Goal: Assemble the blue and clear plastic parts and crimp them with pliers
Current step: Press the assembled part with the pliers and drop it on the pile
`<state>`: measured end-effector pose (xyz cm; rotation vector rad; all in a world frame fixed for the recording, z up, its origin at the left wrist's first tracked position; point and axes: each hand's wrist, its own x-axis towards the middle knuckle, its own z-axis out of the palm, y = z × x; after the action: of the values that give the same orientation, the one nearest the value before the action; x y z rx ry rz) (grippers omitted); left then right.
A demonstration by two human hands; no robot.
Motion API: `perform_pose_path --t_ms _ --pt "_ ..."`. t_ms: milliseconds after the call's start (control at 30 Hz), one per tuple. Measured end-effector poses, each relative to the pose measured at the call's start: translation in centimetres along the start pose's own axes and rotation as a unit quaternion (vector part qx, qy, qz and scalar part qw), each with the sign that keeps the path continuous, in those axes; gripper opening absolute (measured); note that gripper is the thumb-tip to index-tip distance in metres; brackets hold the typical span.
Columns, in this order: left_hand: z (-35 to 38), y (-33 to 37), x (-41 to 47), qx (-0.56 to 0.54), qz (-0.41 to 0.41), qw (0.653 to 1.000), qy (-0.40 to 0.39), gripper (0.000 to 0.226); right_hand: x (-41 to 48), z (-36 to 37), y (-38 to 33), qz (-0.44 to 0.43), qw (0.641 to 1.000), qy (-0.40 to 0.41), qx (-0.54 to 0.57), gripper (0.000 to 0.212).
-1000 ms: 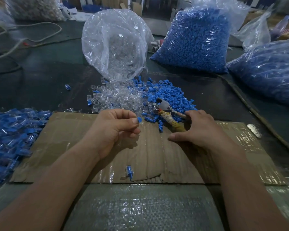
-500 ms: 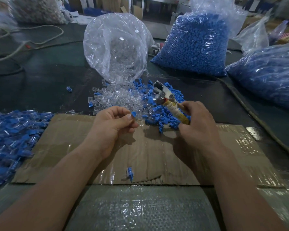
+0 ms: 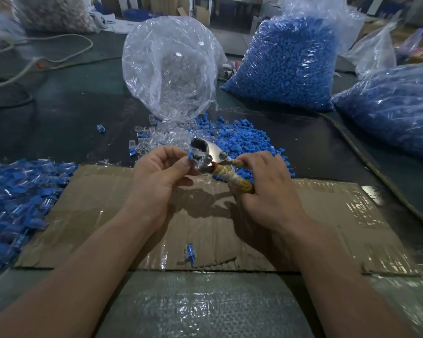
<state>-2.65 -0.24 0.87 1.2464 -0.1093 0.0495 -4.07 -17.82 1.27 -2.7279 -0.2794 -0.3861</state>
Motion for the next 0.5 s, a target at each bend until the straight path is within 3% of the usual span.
perform_pose_path --t_ms 500 --pt "-0.09 -0.25 0.02 0.008 0.014 1.000 -0.003 0.013 -0.10 0.17 -0.11 0.004 0.998 -0.055 0.041 0.034"
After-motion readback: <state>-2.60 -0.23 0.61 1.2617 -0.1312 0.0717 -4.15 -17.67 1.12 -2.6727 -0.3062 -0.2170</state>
